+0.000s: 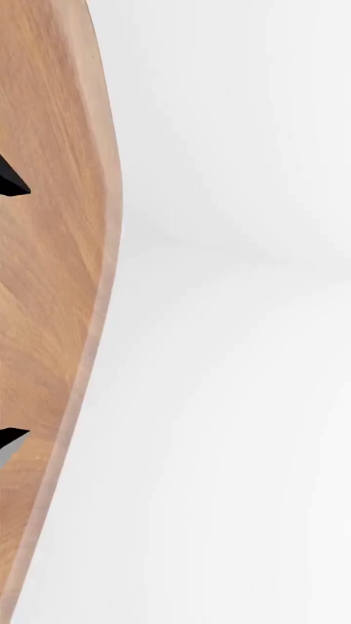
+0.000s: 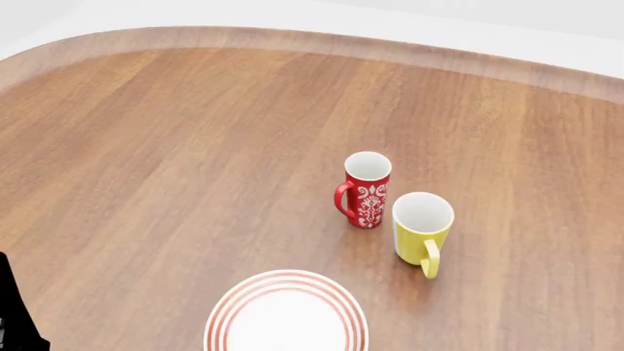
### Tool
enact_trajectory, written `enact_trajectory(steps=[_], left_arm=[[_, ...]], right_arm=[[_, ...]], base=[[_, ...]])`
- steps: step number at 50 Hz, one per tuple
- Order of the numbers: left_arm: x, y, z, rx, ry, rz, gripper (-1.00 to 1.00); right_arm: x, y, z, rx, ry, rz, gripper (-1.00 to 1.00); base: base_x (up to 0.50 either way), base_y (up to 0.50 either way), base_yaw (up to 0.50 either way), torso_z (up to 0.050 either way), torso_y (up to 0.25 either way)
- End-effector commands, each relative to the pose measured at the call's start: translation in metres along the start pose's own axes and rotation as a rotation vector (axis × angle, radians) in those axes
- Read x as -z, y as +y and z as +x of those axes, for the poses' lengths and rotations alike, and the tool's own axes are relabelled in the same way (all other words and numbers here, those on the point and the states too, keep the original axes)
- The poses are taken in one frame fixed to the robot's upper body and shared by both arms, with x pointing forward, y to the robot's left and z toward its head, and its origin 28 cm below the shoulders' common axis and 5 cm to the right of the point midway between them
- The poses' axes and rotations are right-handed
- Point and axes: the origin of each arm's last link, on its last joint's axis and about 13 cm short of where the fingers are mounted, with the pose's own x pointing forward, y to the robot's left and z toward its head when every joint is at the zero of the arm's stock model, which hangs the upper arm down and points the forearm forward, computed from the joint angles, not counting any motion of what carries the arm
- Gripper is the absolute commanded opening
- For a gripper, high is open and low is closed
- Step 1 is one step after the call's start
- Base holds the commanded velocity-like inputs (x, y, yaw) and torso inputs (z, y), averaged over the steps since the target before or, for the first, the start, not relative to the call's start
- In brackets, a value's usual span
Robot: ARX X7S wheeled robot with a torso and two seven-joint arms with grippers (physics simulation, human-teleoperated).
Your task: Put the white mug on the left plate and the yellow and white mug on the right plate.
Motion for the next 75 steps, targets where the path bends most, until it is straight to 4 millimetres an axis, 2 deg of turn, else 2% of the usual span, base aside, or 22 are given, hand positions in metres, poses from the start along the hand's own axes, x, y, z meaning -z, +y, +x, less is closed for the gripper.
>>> enact_trajectory(steps=[1,21,41,54,75], left_arm=[[-0.001,-0.001,0.000,0.005,-0.003,-0.002,1.00],[0.002,-0.001,0.000,0.011,0.004,0.003,1.00],[-0.001,0.001,-0.001,-0.001,-0.006,-0.002,1.00],[-0.003,0.002,0.000,-0.005,-0.012,-0.005,1.00],[-0.005,0.003,-0.002,-0.007,-0.016,-0.007,1.00]], right_arm=[[0.006,-0.001,0.012,-0.043,0.024,0.003,1.00],[0.003,-0.034,0.025,-0.072,0.029,0.016,1.00],[0.017,-0.023,0.035,-0.160,0.070,0.001,1.00],[0.027,-0.030,0.046,-0.155,0.101,0.033,1.00],[0.030,-0.028,0.048,-0.162,0.113,0.035,1.00]], base=[[0.00,0.00,0.00,0.000,0.000],[0.00,0.00,0.00,0.000,0.000],[0.00,0.00,0.00,0.000,0.000],[0.00,0.00,0.00,0.000,0.000],[0.00,0.00,0.00,0.000,0.000]])
